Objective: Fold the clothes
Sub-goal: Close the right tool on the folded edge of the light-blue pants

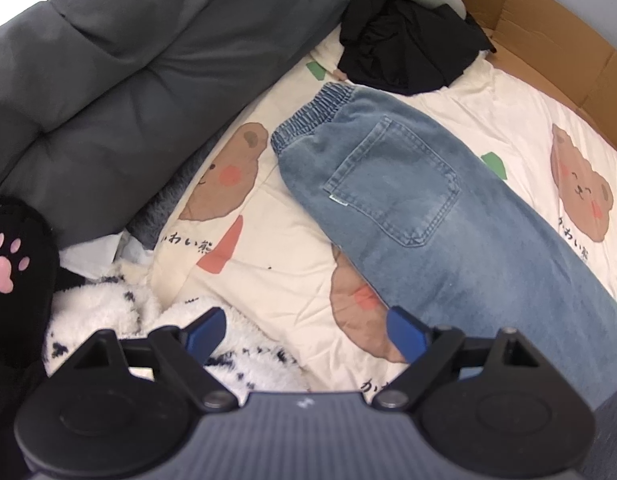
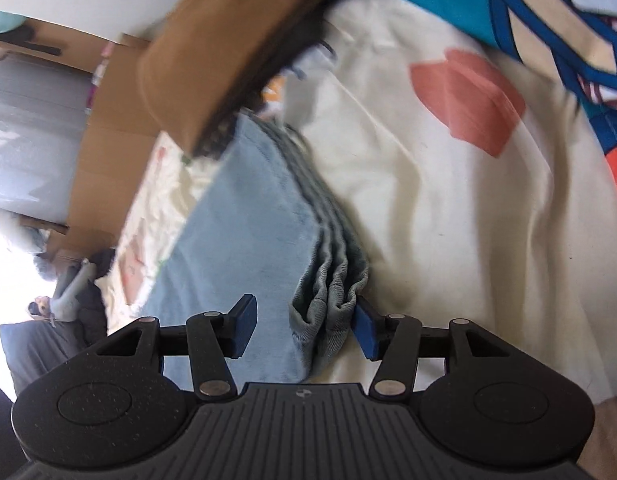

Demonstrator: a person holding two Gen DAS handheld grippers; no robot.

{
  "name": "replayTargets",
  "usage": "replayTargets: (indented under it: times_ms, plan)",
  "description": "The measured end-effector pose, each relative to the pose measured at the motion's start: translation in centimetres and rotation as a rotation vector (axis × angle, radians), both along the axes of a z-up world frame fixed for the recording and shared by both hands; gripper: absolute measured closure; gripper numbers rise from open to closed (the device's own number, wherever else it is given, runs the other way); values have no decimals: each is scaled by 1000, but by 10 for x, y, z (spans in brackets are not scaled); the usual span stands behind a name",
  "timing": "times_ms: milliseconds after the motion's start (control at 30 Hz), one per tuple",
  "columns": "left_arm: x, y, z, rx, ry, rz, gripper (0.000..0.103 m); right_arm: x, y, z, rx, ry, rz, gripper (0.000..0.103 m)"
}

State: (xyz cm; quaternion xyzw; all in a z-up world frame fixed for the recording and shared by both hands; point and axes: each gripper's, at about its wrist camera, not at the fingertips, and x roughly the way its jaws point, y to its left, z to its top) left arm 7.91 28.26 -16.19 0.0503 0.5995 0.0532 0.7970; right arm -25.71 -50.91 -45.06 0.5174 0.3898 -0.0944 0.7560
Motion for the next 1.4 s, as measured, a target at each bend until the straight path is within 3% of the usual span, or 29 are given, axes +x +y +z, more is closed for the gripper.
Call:
replayTargets:
  times_ms: [367,567,1033,1200,1400]
  plan:
    - [-3,22,-14,17,21,38,14,18,-18,-20,141,6,45,49]
    - [-5,28,-27,34,48,42,14,28,-26,-11,149,-17,75,49]
    - [-8,24,-41,21,71,25,14,63,-41,-20,156,48,138,49]
    - [-11,29,-51,23,87,37,14,55,-47,-4,218,-15,223,49]
    - [-12,30,-58,26,103,32,14,60,-46,-13,215,64,240,49]
